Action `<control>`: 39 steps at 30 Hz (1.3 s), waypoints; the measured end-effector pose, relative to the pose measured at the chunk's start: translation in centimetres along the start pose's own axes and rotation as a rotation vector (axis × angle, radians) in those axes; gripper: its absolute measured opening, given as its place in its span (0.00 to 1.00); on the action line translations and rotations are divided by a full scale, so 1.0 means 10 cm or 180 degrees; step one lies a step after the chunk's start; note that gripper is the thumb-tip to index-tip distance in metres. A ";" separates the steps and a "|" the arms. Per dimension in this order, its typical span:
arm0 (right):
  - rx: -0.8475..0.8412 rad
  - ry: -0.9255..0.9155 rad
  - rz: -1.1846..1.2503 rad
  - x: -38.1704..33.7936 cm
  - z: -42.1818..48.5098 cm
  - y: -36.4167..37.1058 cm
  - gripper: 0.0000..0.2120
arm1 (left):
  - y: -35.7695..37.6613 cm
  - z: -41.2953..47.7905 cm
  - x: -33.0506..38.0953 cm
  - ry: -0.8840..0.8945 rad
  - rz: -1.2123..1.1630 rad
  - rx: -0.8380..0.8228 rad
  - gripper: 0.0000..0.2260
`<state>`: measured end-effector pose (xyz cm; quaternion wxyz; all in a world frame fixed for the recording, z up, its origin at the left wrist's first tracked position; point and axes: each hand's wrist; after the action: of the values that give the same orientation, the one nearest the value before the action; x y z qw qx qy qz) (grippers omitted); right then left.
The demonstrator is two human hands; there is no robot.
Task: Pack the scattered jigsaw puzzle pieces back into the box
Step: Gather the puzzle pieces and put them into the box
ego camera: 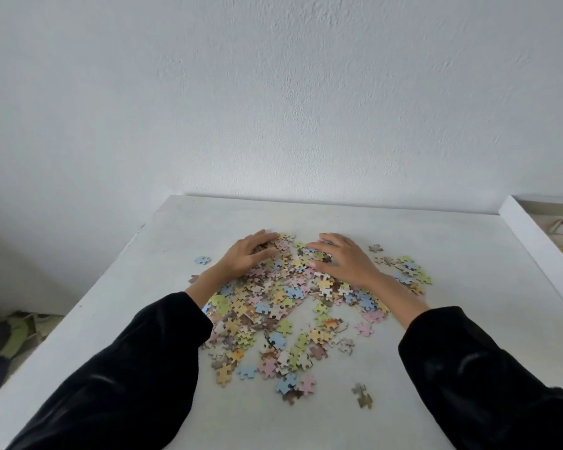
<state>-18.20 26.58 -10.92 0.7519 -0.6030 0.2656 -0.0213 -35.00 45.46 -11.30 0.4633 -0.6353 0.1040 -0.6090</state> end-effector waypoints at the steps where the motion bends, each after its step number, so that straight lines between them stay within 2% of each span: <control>1: 0.0008 -0.0011 0.0010 -0.01 -0.02 0.00 0.25 | 0.00 -0.01 0.02 -0.0014 -0.0090 0.0010 0.32; 5: 0.0352 0.0025 0.0277 -0.02 -0.04 -0.08 0.21 | -0.02 0.07 0.16 0.0100 -0.0168 0.0202 0.38; 9: 0.0944 0.0327 -0.0002 0.13 -0.03 -0.18 0.20 | 0.04 0.20 0.28 0.0031 0.0128 -0.0244 0.29; 12: 0.0599 0.0785 -0.0393 0.30 -0.08 -0.20 0.22 | 0.12 0.27 0.37 0.0028 0.0356 -0.0559 0.23; 14: 0.0213 0.0787 -0.0648 0.36 -0.13 -0.13 0.24 | 0.15 0.27 0.43 0.0054 0.0379 -0.0652 0.22; 16: 0.0092 0.0700 -0.0727 0.35 -0.19 -0.06 0.26 | 0.19 0.25 0.46 0.0195 0.0537 -0.0736 0.23; 17: 0.0085 0.0685 -0.0700 0.33 -0.22 -0.05 0.26 | 0.21 0.23 0.46 0.0268 0.0680 -0.0778 0.25; 21: 0.0180 0.0702 -0.0219 0.20 -0.36 -0.17 0.25 | 0.28 0.16 0.46 0.0506 0.1244 -0.0507 0.47; 23: 0.0372 0.0675 -0.0101 0.11 -0.48 -0.25 0.25 | 0.32 0.12 0.50 0.0594 0.1378 -0.0252 0.48; 25: 0.0558 0.0665 -0.0025 -0.03 -0.67 -0.31 0.25 | 0.38 0.06 0.57 0.0657 0.1435 -0.0161 0.44; 28: 0.0687 0.0637 0.0064 -0.24 -1.08 -0.31 0.24 | 0.47 -0.04 0.60 0.0606 0.1496 -0.0184 0.29; 29: 0.0672 0.0638 0.0131 -0.30 -1.22 -0.30 0.24 | 0.49 -0.08 0.60 0.0603 0.1499 -0.0166 0.28; 32: 0.0531 0.0746 0.0319 -0.46 -1.58 -0.24 0.26 | 0.49 -0.13 0.59 0.0669 0.1545 -0.0161 0.35; 35: 0.0524 0.0799 0.0253 -0.57 -1.85 -0.11 0.39 | 0.47 -0.13 0.57 0.0692 0.1560 -0.0173 0.39; 39: 0.0417 0.0831 0.0157 -0.64 -2.02 0.05 0.40 | 0.49 -0.12 0.56 0.0694 0.1654 -0.0209 0.27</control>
<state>-32.45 10.93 -11.62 0.7490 -0.5381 0.3739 -0.0984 -32.64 38.35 -11.25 0.5690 -0.5329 0.3323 -0.5309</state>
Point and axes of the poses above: each hand's wrist, its own z-axis towards the middle knuckle, its own y-axis out of the palm, x = y × z, and after that the axes turned 9 degrees about x, right-handed
